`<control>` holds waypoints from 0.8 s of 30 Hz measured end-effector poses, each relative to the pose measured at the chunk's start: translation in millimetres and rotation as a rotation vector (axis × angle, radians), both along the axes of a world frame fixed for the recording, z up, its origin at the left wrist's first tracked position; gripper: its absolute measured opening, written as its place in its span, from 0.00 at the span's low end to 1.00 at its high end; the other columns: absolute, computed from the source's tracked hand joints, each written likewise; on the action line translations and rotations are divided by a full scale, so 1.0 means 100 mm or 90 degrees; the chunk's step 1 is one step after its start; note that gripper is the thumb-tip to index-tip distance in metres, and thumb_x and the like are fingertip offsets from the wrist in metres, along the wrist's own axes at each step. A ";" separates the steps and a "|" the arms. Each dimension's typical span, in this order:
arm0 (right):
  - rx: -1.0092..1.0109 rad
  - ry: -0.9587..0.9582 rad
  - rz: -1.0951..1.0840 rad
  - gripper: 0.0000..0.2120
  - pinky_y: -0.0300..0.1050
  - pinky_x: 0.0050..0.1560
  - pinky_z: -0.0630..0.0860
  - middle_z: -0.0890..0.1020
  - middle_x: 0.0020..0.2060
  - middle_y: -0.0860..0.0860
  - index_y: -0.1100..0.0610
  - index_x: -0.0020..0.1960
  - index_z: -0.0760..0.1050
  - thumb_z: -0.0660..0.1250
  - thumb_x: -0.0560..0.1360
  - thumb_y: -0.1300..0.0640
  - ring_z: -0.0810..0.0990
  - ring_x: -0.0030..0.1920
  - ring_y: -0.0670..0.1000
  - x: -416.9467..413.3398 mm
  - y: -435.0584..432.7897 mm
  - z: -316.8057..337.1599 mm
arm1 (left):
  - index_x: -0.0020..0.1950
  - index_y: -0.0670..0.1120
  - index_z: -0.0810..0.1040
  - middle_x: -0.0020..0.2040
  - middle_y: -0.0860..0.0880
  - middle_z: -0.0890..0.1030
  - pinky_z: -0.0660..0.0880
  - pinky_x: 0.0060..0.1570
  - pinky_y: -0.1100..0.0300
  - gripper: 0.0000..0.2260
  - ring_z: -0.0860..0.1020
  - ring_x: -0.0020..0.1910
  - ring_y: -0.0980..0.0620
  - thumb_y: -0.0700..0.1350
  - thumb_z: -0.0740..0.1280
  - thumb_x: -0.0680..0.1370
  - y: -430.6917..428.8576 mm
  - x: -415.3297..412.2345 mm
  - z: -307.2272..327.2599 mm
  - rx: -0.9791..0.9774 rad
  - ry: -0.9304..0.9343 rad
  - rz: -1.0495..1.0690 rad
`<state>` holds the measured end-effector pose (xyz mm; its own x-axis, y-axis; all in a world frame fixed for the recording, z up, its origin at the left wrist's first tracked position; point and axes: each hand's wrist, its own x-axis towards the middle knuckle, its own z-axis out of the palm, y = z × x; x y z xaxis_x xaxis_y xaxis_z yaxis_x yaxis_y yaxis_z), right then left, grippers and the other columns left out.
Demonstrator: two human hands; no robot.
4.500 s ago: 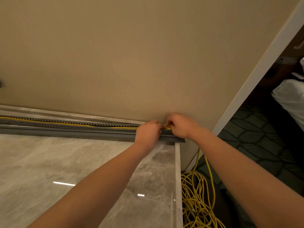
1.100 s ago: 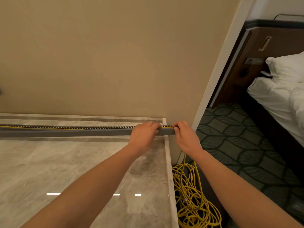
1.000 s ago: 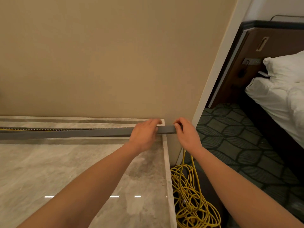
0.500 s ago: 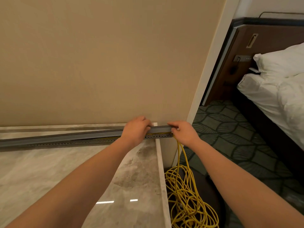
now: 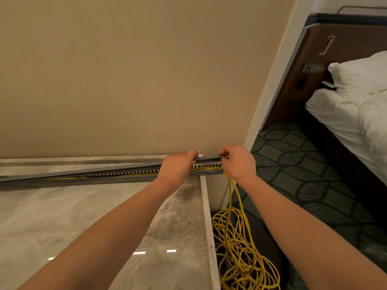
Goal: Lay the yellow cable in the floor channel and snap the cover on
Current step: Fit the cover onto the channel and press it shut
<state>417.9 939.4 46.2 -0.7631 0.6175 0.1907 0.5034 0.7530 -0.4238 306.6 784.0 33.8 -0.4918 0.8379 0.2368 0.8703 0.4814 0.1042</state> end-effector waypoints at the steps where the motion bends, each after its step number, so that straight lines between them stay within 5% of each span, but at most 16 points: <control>1: -0.002 -0.002 0.001 0.10 0.50 0.48 0.80 0.85 0.50 0.49 0.51 0.54 0.82 0.65 0.75 0.59 0.82 0.50 0.51 -0.01 0.00 -0.01 | 0.62 0.47 0.72 0.49 0.48 0.83 0.70 0.39 0.56 0.10 0.80 0.43 0.46 0.46 0.56 0.84 0.01 -0.01 -0.02 0.005 -0.005 0.002; 7: 0.000 -0.009 -0.003 0.10 0.48 0.47 0.79 0.85 0.50 0.49 0.52 0.54 0.82 0.65 0.76 0.59 0.82 0.49 0.51 -0.05 -0.01 -0.03 | 0.67 0.52 0.70 0.57 0.52 0.82 0.64 0.59 0.53 0.13 0.77 0.57 0.49 0.43 0.56 0.83 0.03 0.00 -0.07 0.039 -0.091 0.026; 17: -0.105 -0.025 0.081 0.18 0.47 0.54 0.80 0.83 0.55 0.49 0.52 0.63 0.77 0.66 0.74 0.54 0.81 0.55 0.48 0.06 -0.05 -0.09 | 0.68 0.55 0.70 0.59 0.54 0.77 0.63 0.62 0.52 0.22 0.73 0.60 0.52 0.64 0.54 0.79 -0.03 0.00 -0.20 -0.018 -0.031 0.016; 24: -0.070 -0.063 0.145 0.22 0.50 0.58 0.79 0.81 0.59 0.48 0.51 0.65 0.74 0.70 0.72 0.53 0.79 0.58 0.49 0.15 -0.02 -0.12 | 0.68 0.56 0.70 0.59 0.55 0.76 0.62 0.63 0.52 0.18 0.72 0.61 0.52 0.59 0.58 0.80 -0.04 0.03 -0.23 0.002 -0.032 0.024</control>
